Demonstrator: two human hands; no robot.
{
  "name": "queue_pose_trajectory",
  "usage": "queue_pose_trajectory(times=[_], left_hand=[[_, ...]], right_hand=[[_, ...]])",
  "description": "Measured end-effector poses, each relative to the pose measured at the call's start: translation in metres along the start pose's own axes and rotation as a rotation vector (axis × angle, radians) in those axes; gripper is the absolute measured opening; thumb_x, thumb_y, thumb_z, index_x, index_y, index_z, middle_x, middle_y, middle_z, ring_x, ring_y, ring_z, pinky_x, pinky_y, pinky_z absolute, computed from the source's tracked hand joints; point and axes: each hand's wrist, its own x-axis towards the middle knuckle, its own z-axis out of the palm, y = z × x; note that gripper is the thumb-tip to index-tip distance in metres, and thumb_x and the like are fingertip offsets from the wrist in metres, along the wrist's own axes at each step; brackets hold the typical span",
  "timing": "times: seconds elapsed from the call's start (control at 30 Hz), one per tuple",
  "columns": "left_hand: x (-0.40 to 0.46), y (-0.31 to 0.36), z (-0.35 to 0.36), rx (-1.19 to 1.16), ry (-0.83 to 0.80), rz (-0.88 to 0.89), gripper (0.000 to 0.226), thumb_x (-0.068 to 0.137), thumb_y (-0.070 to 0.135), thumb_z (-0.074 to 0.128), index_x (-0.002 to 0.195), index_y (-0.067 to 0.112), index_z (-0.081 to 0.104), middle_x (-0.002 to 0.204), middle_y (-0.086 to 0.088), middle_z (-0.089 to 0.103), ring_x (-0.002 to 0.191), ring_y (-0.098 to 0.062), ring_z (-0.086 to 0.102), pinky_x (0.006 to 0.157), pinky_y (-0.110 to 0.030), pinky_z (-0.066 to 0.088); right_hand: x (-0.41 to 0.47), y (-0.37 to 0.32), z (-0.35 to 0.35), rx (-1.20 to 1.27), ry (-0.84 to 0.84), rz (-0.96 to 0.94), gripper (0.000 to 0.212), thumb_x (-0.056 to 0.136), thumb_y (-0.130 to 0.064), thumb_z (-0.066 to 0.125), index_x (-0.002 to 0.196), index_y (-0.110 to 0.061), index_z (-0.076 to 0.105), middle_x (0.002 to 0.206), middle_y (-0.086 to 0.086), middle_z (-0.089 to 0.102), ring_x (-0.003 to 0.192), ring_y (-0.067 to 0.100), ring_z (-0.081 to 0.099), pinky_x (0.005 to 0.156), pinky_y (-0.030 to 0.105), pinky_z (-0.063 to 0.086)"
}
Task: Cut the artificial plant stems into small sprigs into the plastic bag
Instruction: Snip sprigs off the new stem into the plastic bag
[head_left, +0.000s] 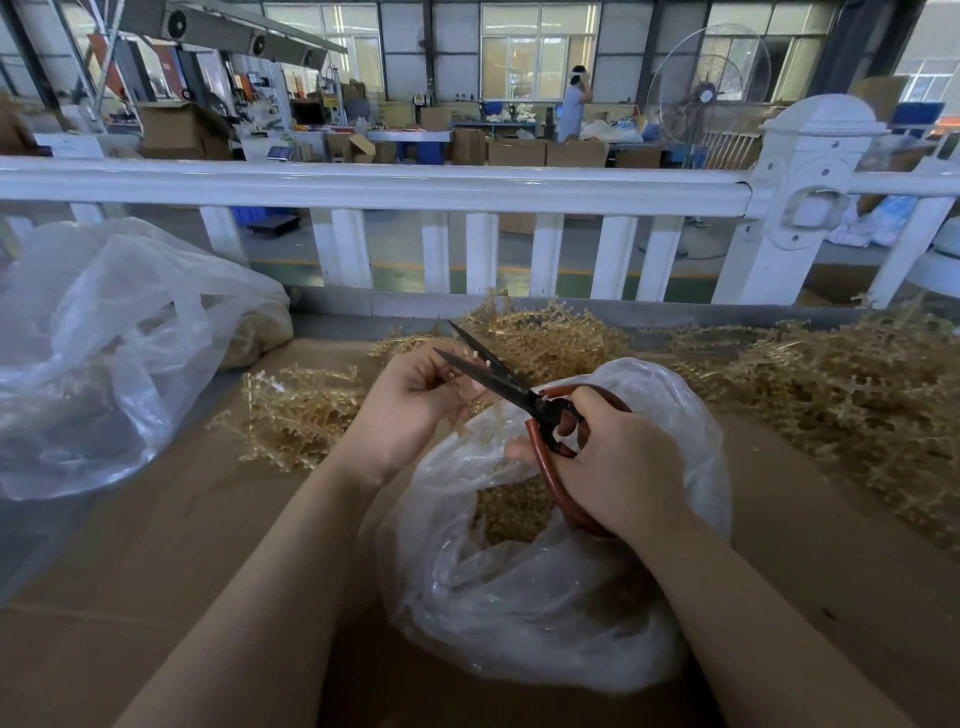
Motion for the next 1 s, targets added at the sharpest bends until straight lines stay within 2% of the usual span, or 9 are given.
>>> queue_pose_trajectory(times=[0.07,0.2,0.4,0.5,0.57,0.73,0.9,1.0], left_hand=[[0.0002,-0.0002,0.0003,-0.005,-0.027,-0.018,0.011,0.093,-0.003,0.06,0.092,0.004,0.069,0.078,-0.016,0.064,0.065,-0.015,0.055,0.062,-0.025,0.047],[-0.0004,0.0013,0.0031,-0.026,-0.081,-0.035,0.01,0.094,-0.002,0.059,0.093,0.003,0.067,0.074,0.0,0.064,0.064,-0.01,0.055,0.061,-0.022,0.047],[-0.0002,0.0029,0.0054,-0.077,-0.086,-0.047,0.01,0.095,-0.004,0.057,0.1,-0.005,0.065,0.074,-0.006,0.062,0.061,-0.01,0.054,0.059,-0.019,0.045],[-0.0013,0.004,0.0084,-0.118,-0.067,-0.037,0.013,0.096,-0.006,0.052,0.106,-0.009,0.06,0.076,-0.003,0.065,0.062,-0.005,0.058,0.058,-0.016,0.044],[-0.002,0.0045,0.0092,-0.17,-0.023,-0.053,0.014,0.098,-0.004,0.049,0.108,-0.008,0.059,0.077,-0.002,0.066,0.061,-0.005,0.061,0.056,-0.015,0.044],[-0.0022,0.0063,0.009,-0.136,0.036,-0.007,0.008,0.098,-0.003,0.052,0.1,-0.003,0.059,0.075,-0.019,0.058,0.058,-0.01,0.055,0.054,-0.02,0.045],[-0.0016,0.0055,0.0081,-0.159,0.042,0.001,0.009,0.096,-0.005,0.052,0.101,-0.002,0.059,0.077,-0.021,0.057,0.059,-0.01,0.058,0.053,-0.022,0.045],[-0.0025,0.0046,0.0073,-0.151,0.042,-0.002,0.012,0.096,-0.007,0.051,0.103,-0.006,0.06,0.076,-0.019,0.058,0.058,-0.008,0.059,0.053,-0.019,0.044]], right_hand=[[0.0002,0.0,0.0,0.004,0.002,0.0,0.09,0.064,-0.103,0.018,0.097,-0.032,0.063,0.078,-0.017,0.061,0.069,0.0,0.057,0.059,0.017,0.048],[-0.0004,-0.0005,-0.001,0.025,0.006,-0.015,0.091,0.067,-0.101,0.019,0.1,-0.03,0.064,0.076,-0.017,0.059,0.067,0.0,0.056,0.059,0.015,0.047],[-0.0016,-0.0006,-0.0021,0.059,0.012,-0.02,0.084,0.069,-0.098,0.027,0.099,-0.029,0.065,0.078,-0.017,0.063,0.067,0.0,0.056,0.059,0.005,0.036],[-0.0012,0.0001,-0.002,0.071,0.013,0.003,0.076,0.068,-0.097,0.035,0.098,-0.032,0.063,0.077,-0.018,0.061,0.067,-0.006,0.054,0.056,0.004,0.035],[-0.0009,0.0014,-0.0008,0.06,0.008,0.013,0.072,0.068,-0.094,0.042,0.096,-0.031,0.063,0.078,-0.016,0.063,0.068,-0.005,0.055,0.057,0.004,0.035],[-0.0003,0.0028,0.0005,0.06,-0.002,0.025,0.072,0.068,-0.093,0.043,0.098,-0.031,0.064,0.078,-0.016,0.063,0.069,-0.002,0.057,0.058,0.007,0.04],[0.0003,0.0021,0.0,0.066,0.01,0.019,0.069,0.069,-0.091,0.045,0.104,-0.035,0.066,0.079,-0.02,0.062,0.069,-0.004,0.055,0.059,0.005,0.037],[0.0002,0.0012,0.0005,0.064,0.016,0.011,0.074,0.069,-0.093,0.041,0.106,-0.035,0.067,0.078,-0.021,0.061,0.067,-0.004,0.054,0.059,0.006,0.037]])
